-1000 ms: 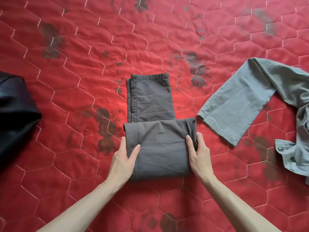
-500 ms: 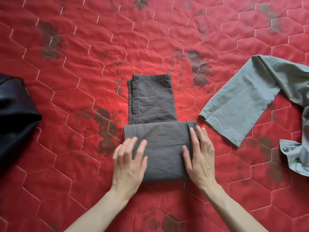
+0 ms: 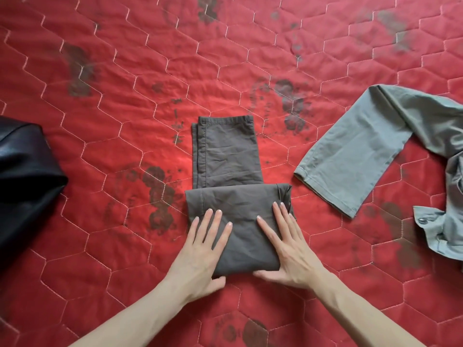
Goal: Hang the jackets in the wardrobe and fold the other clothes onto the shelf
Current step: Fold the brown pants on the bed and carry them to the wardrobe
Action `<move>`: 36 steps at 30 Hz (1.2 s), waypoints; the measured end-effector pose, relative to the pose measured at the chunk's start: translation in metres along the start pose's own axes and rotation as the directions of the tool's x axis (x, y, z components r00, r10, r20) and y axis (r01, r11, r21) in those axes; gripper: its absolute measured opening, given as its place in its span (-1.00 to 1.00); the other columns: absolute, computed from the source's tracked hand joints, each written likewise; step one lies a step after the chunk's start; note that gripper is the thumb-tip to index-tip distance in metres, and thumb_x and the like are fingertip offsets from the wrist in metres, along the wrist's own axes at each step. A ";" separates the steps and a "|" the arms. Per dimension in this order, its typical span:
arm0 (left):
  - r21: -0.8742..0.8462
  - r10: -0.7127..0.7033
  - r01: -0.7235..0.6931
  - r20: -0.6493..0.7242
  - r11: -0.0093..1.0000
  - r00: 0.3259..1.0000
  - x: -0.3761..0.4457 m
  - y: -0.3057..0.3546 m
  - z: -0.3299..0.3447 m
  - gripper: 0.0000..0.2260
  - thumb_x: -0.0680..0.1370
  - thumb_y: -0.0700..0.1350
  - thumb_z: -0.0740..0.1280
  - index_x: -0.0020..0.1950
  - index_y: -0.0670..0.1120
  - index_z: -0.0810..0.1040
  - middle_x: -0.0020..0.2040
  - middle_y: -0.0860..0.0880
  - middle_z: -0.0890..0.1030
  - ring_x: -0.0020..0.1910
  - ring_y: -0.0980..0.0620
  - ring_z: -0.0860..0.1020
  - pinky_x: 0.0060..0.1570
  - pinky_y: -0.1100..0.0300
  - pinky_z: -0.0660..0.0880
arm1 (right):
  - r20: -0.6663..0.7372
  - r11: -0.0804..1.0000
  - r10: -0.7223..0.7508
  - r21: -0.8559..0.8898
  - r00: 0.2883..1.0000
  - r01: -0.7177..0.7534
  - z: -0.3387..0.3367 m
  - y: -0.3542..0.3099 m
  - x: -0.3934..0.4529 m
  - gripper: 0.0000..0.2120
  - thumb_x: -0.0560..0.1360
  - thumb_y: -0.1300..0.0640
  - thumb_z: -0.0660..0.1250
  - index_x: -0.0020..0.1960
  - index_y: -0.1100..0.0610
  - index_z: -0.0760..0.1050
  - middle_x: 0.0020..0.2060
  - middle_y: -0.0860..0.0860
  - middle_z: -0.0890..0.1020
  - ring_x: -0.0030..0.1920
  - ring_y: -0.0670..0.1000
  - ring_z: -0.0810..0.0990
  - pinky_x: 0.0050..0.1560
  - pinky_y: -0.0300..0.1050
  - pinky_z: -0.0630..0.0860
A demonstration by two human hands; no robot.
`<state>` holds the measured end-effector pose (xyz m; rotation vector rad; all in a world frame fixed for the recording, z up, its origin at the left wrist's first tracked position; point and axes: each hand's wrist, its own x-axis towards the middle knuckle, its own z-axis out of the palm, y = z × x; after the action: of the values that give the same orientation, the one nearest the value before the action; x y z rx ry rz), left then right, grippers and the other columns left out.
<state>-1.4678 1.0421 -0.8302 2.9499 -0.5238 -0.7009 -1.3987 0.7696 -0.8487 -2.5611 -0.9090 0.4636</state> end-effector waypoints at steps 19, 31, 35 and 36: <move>-0.681 0.070 0.219 0.370 0.699 0.926 -0.032 -0.006 -0.111 -0.45 0.44 -0.07 0.22 0.41 0.28 0.52 0.30 0.25 0.63 0.24 0.23 0.58 0.27 0.27 0.48 | -0.043 0.948 -0.009 0.317 0.999 0.022 -0.060 -0.011 -0.045 -0.50 0.33 0.17 0.49 0.27 -0.04 0.61 0.29 -0.27 0.62 0.46 -0.14 0.48 0.57 0.09 0.20; -0.903 -0.315 0.154 0.293 -0.400 0.903 -0.008 -0.060 -0.083 -0.40 0.41 0.28 0.52 0.28 -0.10 0.65 0.20 -0.12 0.72 0.20 -0.05 0.68 0.21 -0.01 0.59 | -0.160 0.546 0.585 0.802 0.795 -0.241 -0.072 -0.036 0.034 -0.86 0.58 0.14 0.47 0.11 0.00 0.59 -0.03 -0.06 0.74 0.00 -0.12 0.68 0.07 -0.16 0.58; -0.953 -0.535 0.105 0.248 -0.283 0.808 0.002 -0.054 -0.058 -0.46 0.41 0.04 0.62 0.34 -0.02 0.57 0.22 0.02 0.72 0.23 0.05 0.67 0.26 0.07 0.54 | -0.184 0.583 0.631 0.754 0.754 -0.303 -0.051 -0.031 0.078 -0.82 0.64 0.09 0.39 0.23 0.06 0.54 -0.03 -0.21 0.71 0.03 -0.28 0.65 0.07 -0.39 0.47; -0.968 -0.599 0.123 0.233 -0.219 0.766 0.006 -0.053 -0.049 -0.50 0.43 -0.01 0.61 0.33 0.01 0.56 0.19 0.06 0.72 0.20 0.08 0.68 0.25 0.09 0.55 | -0.168 0.604 0.621 0.725 0.766 -0.331 -0.044 -0.029 0.087 -0.82 0.66 0.06 0.35 0.24 0.07 0.53 -0.02 -0.21 0.69 0.03 -0.27 0.64 0.07 -0.37 0.47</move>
<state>-1.4242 1.0891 -0.7966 1.4483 0.7976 -0.2517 -1.3309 0.8365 -0.8129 -2.0474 0.1555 0.2931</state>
